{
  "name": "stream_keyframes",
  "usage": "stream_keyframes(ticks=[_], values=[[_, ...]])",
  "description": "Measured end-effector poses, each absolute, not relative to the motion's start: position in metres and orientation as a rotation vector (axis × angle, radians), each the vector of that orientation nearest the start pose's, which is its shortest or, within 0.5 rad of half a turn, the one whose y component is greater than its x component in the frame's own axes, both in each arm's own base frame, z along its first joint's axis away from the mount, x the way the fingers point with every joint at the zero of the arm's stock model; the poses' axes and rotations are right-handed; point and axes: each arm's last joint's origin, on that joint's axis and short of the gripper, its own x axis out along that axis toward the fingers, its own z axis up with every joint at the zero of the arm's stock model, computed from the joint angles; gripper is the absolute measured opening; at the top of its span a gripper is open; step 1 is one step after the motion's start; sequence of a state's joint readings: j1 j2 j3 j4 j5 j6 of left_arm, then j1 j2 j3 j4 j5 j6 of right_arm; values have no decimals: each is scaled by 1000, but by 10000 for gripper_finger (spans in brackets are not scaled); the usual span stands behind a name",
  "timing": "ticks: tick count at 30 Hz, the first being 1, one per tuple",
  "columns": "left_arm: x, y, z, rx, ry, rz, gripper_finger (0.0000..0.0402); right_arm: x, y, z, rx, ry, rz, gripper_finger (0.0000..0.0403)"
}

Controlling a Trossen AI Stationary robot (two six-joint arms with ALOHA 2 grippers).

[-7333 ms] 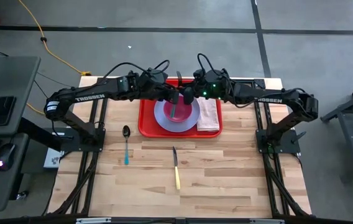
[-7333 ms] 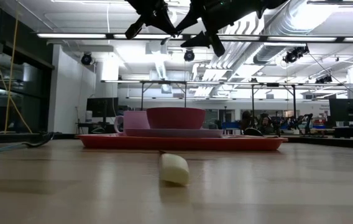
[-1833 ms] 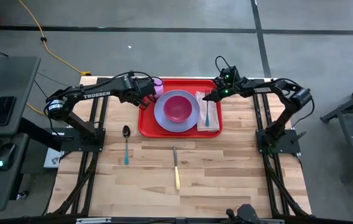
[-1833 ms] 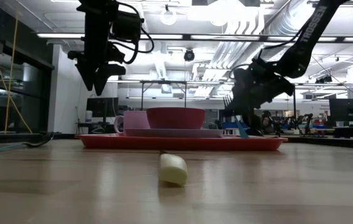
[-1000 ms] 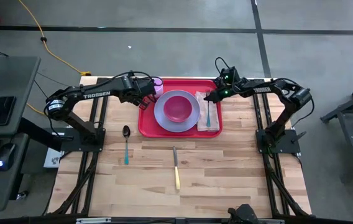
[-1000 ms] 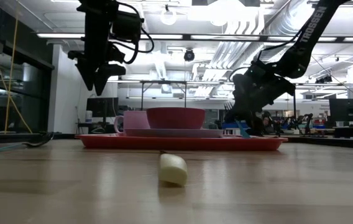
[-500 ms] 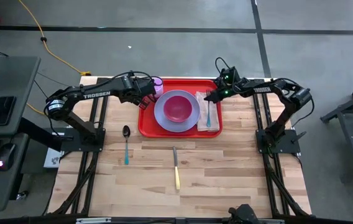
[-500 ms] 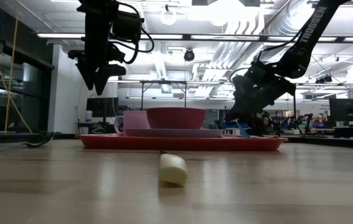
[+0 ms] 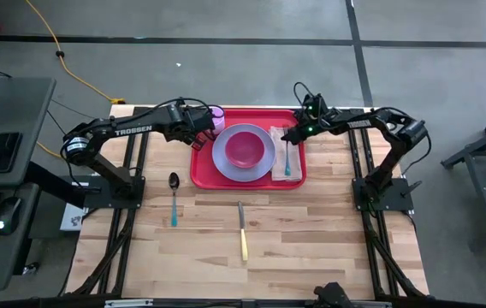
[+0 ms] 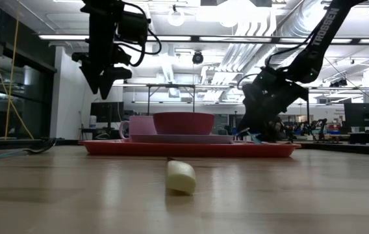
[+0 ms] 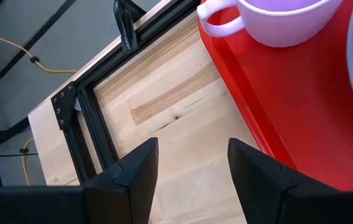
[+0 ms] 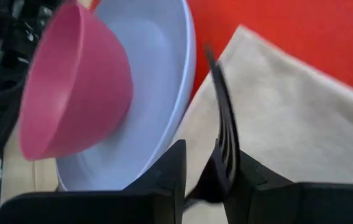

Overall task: Set up tray
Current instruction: Put the blue fork on the white napkin

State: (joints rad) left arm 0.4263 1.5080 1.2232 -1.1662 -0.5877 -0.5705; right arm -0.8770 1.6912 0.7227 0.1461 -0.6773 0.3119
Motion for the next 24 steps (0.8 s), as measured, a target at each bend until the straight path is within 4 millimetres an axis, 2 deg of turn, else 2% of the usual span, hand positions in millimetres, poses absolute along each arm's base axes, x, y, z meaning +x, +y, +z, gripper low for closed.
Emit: stream_keyframes(ticks=[5, 24], values=[[237, 125, 265, -304, 1201, 1217, 221, 211, -218, 121, 891, 599, -293, 65], [240, 127, 265, -274, 1188, 1186, 221, 208, -217, 117, 891, 640, -331, 68]])
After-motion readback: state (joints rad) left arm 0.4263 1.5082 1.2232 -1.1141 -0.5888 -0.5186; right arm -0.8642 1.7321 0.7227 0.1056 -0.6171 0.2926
